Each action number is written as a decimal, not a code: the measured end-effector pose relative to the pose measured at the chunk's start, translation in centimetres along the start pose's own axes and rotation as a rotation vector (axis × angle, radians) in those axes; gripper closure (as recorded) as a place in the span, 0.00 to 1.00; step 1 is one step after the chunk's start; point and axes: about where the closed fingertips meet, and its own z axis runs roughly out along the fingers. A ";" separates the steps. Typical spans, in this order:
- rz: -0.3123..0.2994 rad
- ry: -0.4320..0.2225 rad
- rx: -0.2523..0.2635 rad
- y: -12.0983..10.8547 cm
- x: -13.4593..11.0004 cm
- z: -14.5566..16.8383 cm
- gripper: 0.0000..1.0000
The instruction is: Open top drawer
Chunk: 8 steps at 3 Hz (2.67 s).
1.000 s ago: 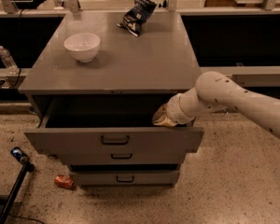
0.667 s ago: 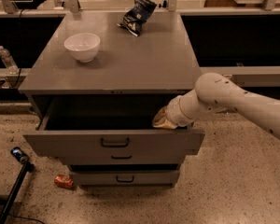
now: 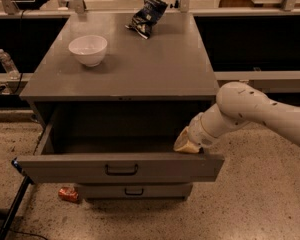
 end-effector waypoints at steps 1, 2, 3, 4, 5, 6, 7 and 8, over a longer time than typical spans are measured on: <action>0.070 0.036 -0.083 2.9 0.7 -0.7 1.00; 0.112 0.057 -0.166 5.6 1.0 -1.0 1.00; 0.124 0.061 -0.265 7.8 0.9 -0.6 1.00; 0.130 0.057 -0.354 9.8 0.9 0.0 1.00; 0.114 0.050 -0.364 9.8 0.4 -0.1 1.00; 0.067 0.028 -0.261 7.3 -1.1 -2.0 1.00; 0.028 -0.008 -0.109 4.5 -2.8 -4.5 1.00; 0.030 -0.113 0.038 1.8 -5.0 -8.9 1.00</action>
Offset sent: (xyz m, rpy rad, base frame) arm -0.0908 -0.0081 0.0000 -0.0416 0.3253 -0.0112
